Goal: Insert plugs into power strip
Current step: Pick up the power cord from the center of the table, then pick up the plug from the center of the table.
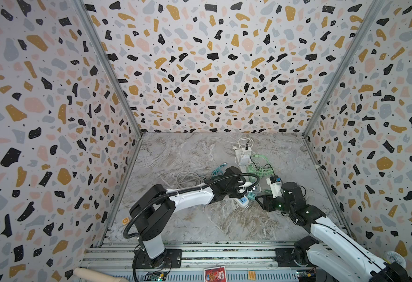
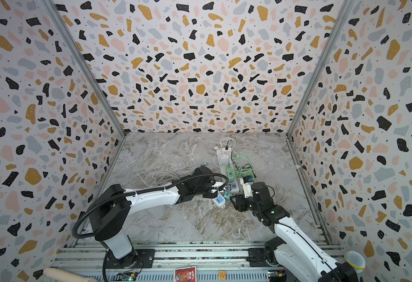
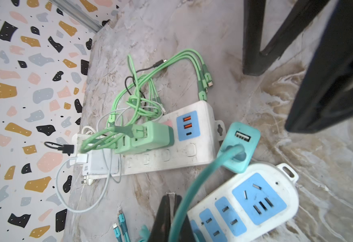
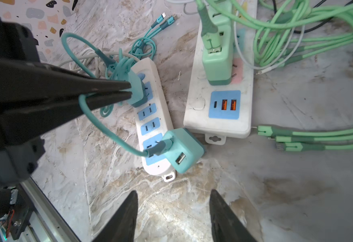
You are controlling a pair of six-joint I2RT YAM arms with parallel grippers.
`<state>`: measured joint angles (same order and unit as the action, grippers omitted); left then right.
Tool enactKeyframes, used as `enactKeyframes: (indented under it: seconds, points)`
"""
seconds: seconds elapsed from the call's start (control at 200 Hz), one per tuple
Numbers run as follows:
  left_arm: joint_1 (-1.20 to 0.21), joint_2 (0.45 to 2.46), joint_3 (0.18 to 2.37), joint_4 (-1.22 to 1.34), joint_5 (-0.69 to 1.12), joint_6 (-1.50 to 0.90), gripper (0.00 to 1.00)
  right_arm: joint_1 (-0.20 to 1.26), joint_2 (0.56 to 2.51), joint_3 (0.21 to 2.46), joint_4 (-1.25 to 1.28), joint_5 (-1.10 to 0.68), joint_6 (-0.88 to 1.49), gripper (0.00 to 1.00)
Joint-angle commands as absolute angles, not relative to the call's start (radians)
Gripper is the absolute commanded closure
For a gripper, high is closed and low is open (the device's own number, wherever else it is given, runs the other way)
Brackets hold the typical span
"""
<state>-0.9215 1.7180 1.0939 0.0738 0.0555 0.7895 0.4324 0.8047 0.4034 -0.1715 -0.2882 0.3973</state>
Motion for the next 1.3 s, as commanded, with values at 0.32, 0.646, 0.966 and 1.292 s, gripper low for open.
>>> enactKeyframes:
  seconds: [0.32,0.646,0.966,1.292]
  points:
    - [-0.884,1.646,1.096,0.105,0.17,0.715,0.99,0.596,0.813,0.415,-0.059,-0.152,0.288,0.43]
    - [-0.852,1.572,1.042,0.124,0.217,0.688,1.0,0.643,0.916,0.454,0.035,-0.089,0.213,0.43]
    - [-0.833,1.533,1.016,0.117,0.234,0.69,1.0,0.666,0.995,0.496,0.105,-0.227,0.113,0.42]
    - [-0.81,1.502,0.986,0.127,0.28,0.686,1.0,0.686,1.049,0.517,0.147,-0.249,0.054,0.42]
